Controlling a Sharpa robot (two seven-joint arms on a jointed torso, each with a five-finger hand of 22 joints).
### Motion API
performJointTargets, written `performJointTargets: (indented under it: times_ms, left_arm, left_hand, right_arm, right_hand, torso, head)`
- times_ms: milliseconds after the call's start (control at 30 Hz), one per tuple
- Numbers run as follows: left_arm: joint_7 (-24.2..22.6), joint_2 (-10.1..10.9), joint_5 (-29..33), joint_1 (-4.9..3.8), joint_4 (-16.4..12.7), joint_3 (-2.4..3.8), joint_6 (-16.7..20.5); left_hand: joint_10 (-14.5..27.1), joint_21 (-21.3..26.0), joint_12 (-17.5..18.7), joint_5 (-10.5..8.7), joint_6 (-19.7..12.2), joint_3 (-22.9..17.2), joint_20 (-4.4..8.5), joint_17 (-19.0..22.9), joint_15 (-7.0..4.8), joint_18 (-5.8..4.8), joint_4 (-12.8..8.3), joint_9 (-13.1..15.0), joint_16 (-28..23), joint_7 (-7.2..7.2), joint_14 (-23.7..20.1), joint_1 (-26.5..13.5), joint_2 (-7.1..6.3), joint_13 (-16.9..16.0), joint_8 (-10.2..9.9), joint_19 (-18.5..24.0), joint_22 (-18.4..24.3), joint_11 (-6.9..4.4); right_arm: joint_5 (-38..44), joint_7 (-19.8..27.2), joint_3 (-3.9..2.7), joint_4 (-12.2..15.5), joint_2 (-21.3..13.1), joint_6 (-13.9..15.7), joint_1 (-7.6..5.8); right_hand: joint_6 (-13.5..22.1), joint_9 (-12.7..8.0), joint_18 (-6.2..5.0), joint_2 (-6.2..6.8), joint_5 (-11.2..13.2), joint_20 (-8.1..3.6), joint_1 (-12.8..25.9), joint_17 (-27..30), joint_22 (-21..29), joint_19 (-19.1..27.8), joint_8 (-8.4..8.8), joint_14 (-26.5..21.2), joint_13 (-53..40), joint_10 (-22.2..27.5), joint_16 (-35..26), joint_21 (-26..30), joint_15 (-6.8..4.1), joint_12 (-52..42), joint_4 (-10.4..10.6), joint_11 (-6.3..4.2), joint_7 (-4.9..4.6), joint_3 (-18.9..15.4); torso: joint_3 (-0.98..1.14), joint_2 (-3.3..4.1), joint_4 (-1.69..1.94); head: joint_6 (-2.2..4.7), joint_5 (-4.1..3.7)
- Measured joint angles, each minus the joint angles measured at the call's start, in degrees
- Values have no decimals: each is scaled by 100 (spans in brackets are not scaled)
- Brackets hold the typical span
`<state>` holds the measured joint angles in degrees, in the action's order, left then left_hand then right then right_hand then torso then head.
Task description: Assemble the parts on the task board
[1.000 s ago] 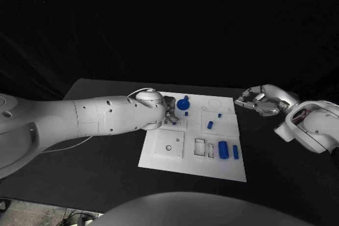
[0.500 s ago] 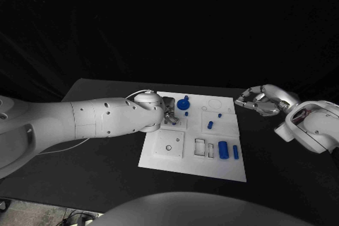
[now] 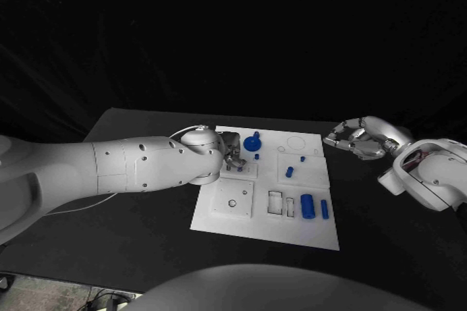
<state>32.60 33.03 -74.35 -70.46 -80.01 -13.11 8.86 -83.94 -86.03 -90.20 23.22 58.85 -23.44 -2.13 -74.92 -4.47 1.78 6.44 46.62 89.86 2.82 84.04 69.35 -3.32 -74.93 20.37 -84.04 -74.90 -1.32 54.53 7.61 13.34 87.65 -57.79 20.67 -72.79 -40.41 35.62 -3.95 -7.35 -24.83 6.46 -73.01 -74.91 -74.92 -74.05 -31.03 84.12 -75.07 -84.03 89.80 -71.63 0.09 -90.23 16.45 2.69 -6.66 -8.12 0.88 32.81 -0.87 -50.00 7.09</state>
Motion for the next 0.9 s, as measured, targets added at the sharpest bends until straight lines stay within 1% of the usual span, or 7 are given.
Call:
performJointTargets:
  times_ms: [300, 500, 733, 900]
  left_arm:
    - [-43, 82, -86, 0, -84, 0, 293]
    - [-80, 91, -123, 11, -85, -4, 389]
    - [-140, 113, -159, 80, -93, -8, 542]
    - [-178, 159, -207, 155, -144, -8, 709]
  left_hand:
    - [0, 0, 0, -10, 2, 0, 0, 0, 0, 1, 0, -1, 0, 1, 0, -1, 0, 0, 0, 0, 0, 0]
    - [0, 0, 0, -11, 3, 0, 0, 1, 0, 0, 0, -2, 0, 1, 0, -2, -1, 0, -1, 0, 0, 0]
    - [0, 0, 0, -3, 4, 0, 0, 1, 0, 0, 0, -5, 0, 1, 0, -3, -1, 0, -2, 0, 0, 0]
    - [0, 0, 0, -1, 5, 0, 0, 1, 0, 0, 0, -5, 0, 2, 0, -4, -1, 0, -3, 0, 0, 0]
  right_arm:
    - [0, 4, 0, -19, 4, 7, 10]
    - [0, 5, 0, -32, 7, 9, 13]
    - [0, 11, 0, -36, 10, 20, 15]
    - [0, 22, 0, -37, 8, 39, 16]
  right_hand:
    - [0, 0, 0, -17, 0, -1, -17, 1, 1, 38, 0, 0, -3, 0, 0, 30, 0, -7, 0, 0, 0, 0]
    - [0, 0, 0, -24, 0, -1, -24, 1, 1, 38, 0, 0, 2, 0, 0, 30, 0, -14, 0, 1, 0, 0]
    - [0, 0, 0, -24, 0, -1, -24, 1, 1, 38, 0, 0, 1, 9, 0, 30, 0, 3, 0, 9, 0, 0]
    - [0, 0, 0, -23, 0, -1, -23, 1, 2, 38, 0, 0, 0, 9, 0, 30, 0, 3, 0, 10, 0, 0]
  torso:
    - [-1, 0, 0]
    - [2, 1, 0]
    - [3, 0, -1]
    - [3, 0, -3]
  head:
    - [0, 2]
    - [0, 12]
    - [0, 3]
    - [0, -21]
